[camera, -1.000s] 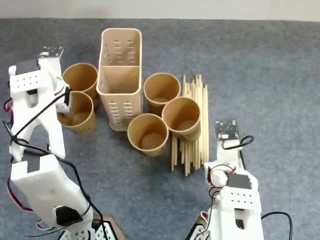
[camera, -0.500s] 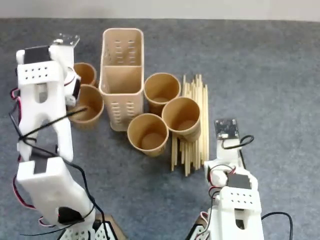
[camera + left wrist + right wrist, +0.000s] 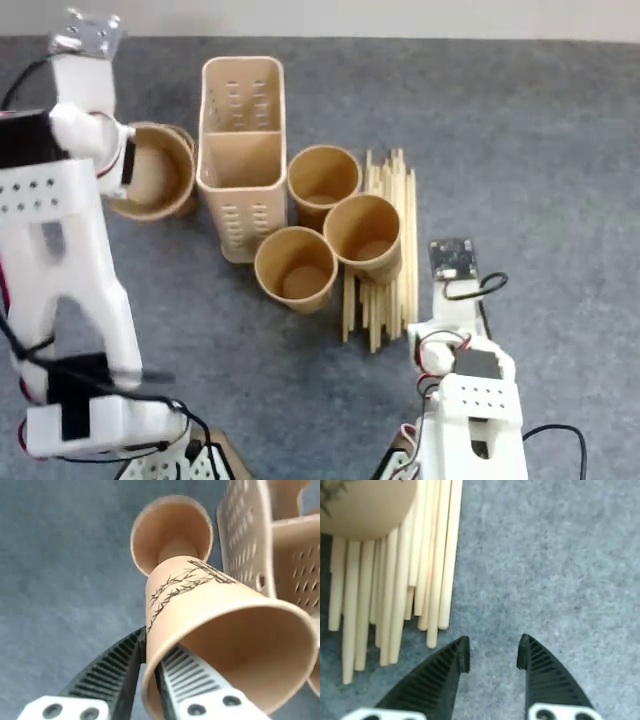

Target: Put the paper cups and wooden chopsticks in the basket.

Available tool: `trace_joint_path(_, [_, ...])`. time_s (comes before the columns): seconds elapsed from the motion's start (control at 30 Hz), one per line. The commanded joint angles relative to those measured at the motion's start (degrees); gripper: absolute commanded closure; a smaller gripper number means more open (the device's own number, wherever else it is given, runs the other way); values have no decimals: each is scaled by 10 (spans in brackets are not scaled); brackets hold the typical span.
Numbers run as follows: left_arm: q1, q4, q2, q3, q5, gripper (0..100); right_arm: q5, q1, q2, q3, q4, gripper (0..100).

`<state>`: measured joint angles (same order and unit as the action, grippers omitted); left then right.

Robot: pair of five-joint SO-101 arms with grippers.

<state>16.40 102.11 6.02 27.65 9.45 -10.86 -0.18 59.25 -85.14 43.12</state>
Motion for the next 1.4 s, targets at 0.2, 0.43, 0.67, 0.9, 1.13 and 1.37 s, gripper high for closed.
trace_joint_path(0.2, [-54,-123,57,199,-46,996,3,-29,1,1,-7,826])
trace_joint_path(0.43, [-194,-183,-98,200,-69,996,3,-32,1,0,-7,826])
trace_joint_path(0.67, [-182,-186,-238,200,-103,996,3,-32,1,0,-7,826])
trace_joint_path(0.9, [-171,-144,-255,202,-104,910,3,-33,1,0,-7,826])
trace_joint_path(1.13, [-172,-57,-260,348,-101,798,3,-33,1,0,-7,826])
trace_joint_path(1.37, [-155,-51,-262,392,-102,803,3,-33,1,0,-7,826])
